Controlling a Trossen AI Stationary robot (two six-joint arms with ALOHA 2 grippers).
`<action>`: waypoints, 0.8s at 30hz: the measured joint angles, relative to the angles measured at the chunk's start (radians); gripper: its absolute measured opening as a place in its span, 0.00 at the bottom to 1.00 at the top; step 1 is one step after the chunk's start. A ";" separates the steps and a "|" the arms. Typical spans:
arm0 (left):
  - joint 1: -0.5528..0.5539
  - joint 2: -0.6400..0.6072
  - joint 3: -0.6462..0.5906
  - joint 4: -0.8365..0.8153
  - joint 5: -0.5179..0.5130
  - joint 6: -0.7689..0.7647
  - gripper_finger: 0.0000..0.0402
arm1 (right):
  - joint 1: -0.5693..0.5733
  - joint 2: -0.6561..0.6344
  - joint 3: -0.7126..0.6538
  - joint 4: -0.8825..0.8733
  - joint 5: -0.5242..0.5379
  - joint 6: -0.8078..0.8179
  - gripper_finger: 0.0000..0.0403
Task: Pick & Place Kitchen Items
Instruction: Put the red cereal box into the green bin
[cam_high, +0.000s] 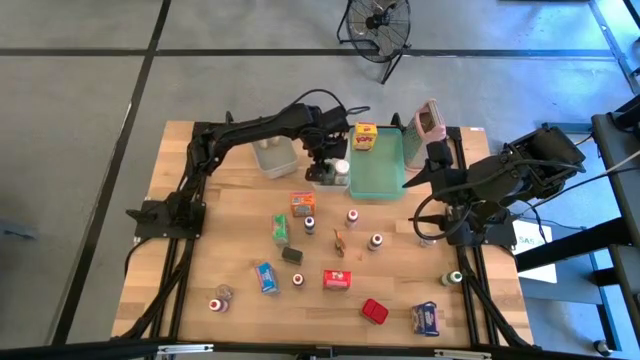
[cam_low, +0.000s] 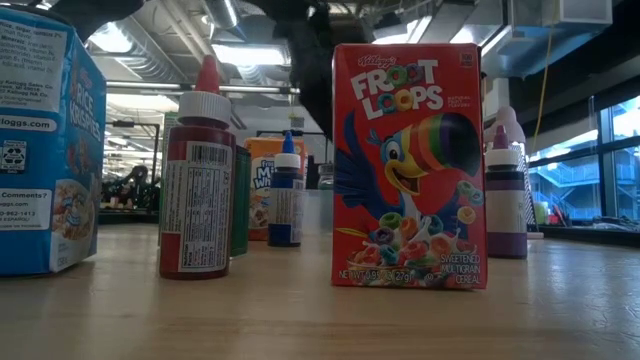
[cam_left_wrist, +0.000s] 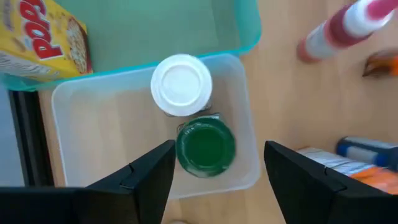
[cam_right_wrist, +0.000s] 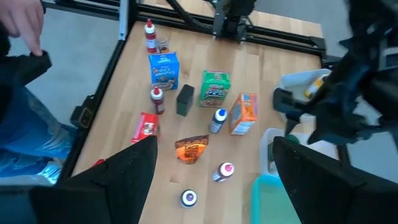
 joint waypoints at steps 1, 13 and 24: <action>-0.002 0.000 0.016 -0.021 0.000 -0.013 0.60 | 0.000 0.000 0.000 0.000 -0.013 0.004 0.80; -0.060 -0.001 0.171 -0.415 0.000 -0.182 0.60 | 0.000 0.000 0.000 0.000 -0.106 0.052 0.80; -0.159 -0.101 0.161 -0.409 0.009 -0.280 0.60 | 0.011 0.009 -0.003 0.001 -0.133 0.137 0.80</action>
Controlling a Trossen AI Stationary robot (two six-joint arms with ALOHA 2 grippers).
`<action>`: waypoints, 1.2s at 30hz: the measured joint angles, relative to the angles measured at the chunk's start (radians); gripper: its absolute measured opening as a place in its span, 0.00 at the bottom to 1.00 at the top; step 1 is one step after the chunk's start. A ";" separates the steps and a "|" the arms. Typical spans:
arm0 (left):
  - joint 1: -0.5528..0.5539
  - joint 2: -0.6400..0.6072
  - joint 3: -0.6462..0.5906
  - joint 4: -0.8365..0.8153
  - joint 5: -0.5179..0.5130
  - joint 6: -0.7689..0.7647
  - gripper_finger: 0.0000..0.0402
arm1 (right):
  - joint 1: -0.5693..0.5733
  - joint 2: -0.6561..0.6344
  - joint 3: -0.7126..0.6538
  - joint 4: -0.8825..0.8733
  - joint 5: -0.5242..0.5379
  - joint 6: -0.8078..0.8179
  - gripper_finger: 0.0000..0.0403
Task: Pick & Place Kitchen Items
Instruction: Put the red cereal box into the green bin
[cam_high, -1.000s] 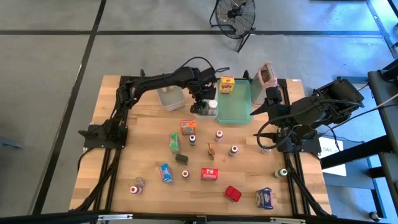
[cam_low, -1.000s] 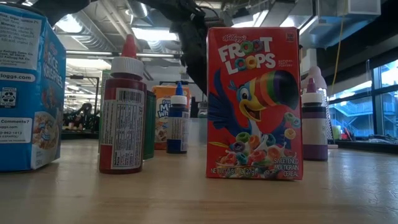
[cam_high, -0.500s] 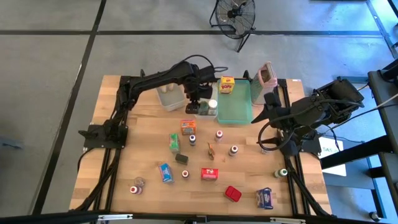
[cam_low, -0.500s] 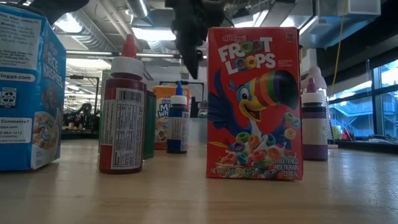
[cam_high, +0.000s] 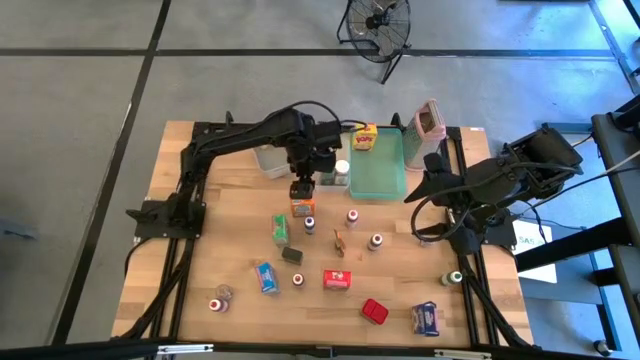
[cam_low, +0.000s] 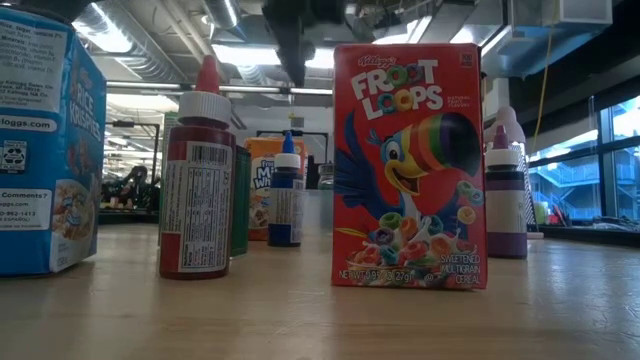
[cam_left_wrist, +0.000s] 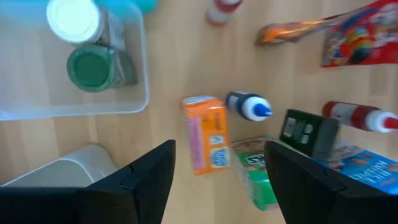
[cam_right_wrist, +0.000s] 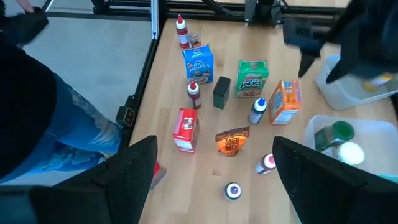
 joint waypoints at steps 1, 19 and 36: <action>-0.007 -0.019 0.000 0.000 0.000 -0.002 0.60 | 0.004 0.000 -0.007 0.000 -0.006 0.013 0.80; -0.059 -0.361 -0.015 0.001 -0.087 -0.058 0.60 | 0.027 -0.001 -0.299 0.032 -0.090 0.463 0.80; -0.074 -0.674 -0.494 0.074 -0.085 -0.111 0.60 | 0.076 0.084 -0.375 0.295 -0.164 0.568 0.80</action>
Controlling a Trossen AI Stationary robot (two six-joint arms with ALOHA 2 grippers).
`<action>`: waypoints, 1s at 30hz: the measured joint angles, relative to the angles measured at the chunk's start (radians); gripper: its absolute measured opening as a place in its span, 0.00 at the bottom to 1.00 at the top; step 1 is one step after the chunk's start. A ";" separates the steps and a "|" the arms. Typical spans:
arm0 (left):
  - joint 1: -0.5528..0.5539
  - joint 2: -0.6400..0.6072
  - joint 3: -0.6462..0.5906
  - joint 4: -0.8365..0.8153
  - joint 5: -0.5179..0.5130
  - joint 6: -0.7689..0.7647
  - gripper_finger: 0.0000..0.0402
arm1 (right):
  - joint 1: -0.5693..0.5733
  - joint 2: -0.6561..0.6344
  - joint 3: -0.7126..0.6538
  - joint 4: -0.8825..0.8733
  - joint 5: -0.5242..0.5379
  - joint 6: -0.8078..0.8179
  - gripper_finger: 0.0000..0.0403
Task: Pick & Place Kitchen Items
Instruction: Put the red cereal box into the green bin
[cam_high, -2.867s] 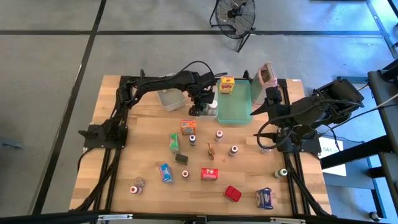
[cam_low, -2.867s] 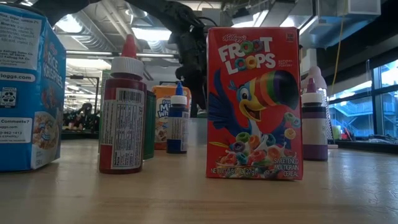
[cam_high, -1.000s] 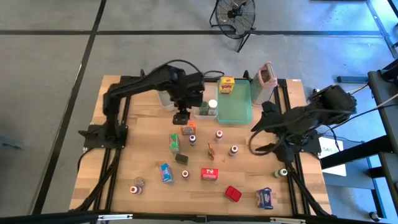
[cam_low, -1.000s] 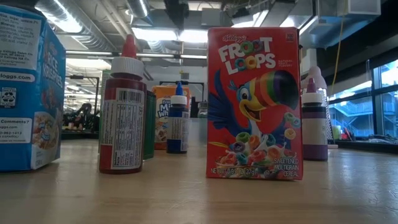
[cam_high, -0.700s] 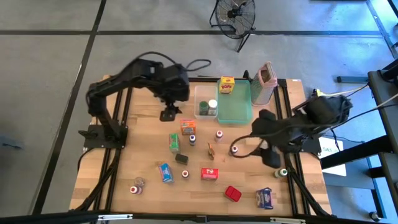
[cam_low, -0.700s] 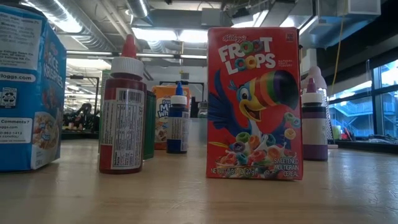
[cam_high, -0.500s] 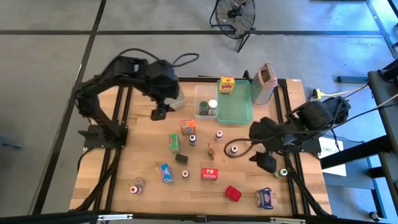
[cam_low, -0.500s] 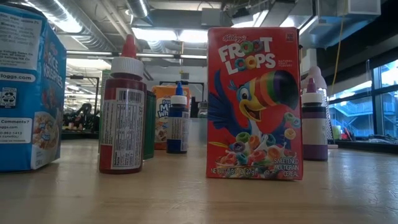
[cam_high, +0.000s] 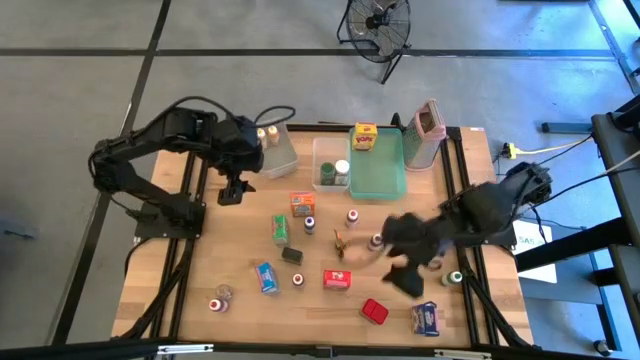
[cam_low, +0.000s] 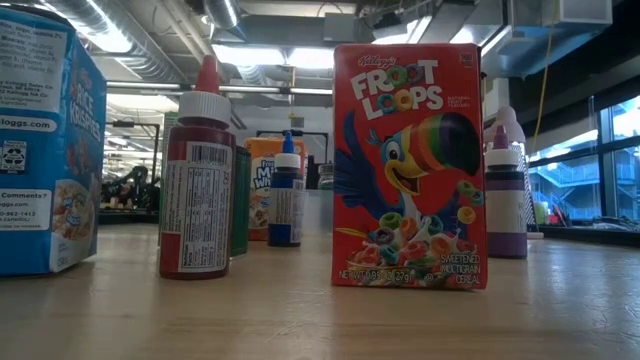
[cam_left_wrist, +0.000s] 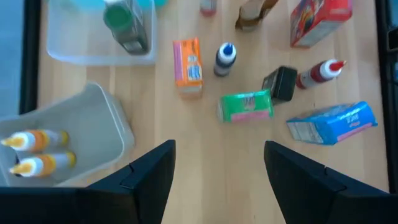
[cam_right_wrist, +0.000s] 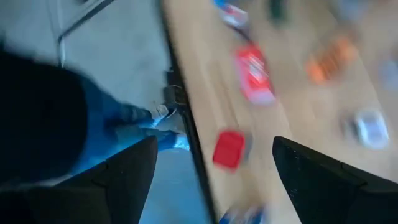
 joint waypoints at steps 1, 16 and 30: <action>0.000 -0.014 -0.032 0.015 0.000 -0.008 0.60 | 0.004 0.018 0.000 0.032 0.000 -0.084 0.80; -0.094 -0.138 -0.294 0.182 0.071 -0.161 0.60 | -0.080 0.289 0.000 -0.050 0.074 -0.452 0.80; -0.188 -0.148 -0.311 0.245 0.069 -0.230 0.60 | -0.100 0.408 -0.003 0.014 0.072 -0.544 0.80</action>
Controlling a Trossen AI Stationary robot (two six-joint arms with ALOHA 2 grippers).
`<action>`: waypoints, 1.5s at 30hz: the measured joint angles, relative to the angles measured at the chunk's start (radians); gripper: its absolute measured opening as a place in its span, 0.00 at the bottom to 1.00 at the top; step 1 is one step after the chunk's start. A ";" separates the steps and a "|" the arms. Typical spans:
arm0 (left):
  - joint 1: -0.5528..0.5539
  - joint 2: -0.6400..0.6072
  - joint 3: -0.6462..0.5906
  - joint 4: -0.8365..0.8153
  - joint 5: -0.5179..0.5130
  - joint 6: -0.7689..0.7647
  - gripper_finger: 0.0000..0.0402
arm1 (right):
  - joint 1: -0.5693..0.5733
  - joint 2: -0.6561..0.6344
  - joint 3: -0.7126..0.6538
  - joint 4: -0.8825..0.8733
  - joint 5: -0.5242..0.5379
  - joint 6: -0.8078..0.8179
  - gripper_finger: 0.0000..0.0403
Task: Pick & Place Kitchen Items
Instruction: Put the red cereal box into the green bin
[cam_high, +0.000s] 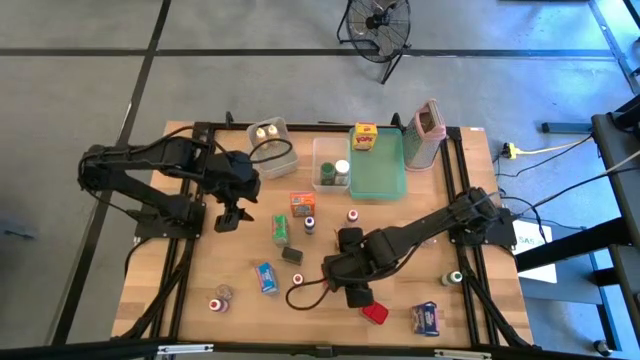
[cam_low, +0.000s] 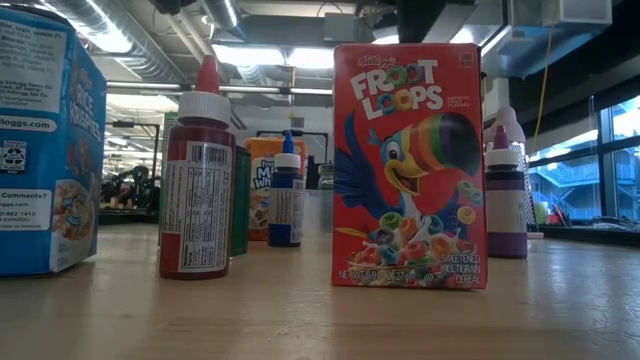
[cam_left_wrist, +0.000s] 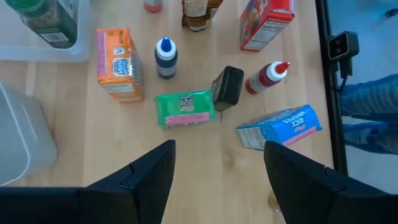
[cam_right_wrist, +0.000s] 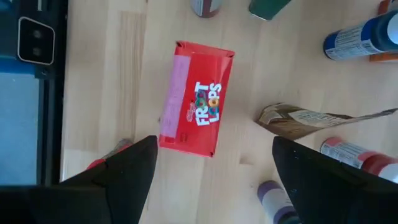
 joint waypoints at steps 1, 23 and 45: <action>-0.005 -0.001 0.000 0.000 -0.001 -0.003 0.60 | -0.002 0.000 -0.007 0.009 0.000 -0.005 0.80; -0.041 -0.001 0.000 -0.002 -0.062 -0.054 0.60 | 0.004 0.000 -0.228 0.280 -0.064 -0.005 0.80; -0.041 -0.001 0.000 -0.004 -0.061 -0.055 0.60 | 0.002 0.000 -0.280 0.353 -0.079 0.021 0.75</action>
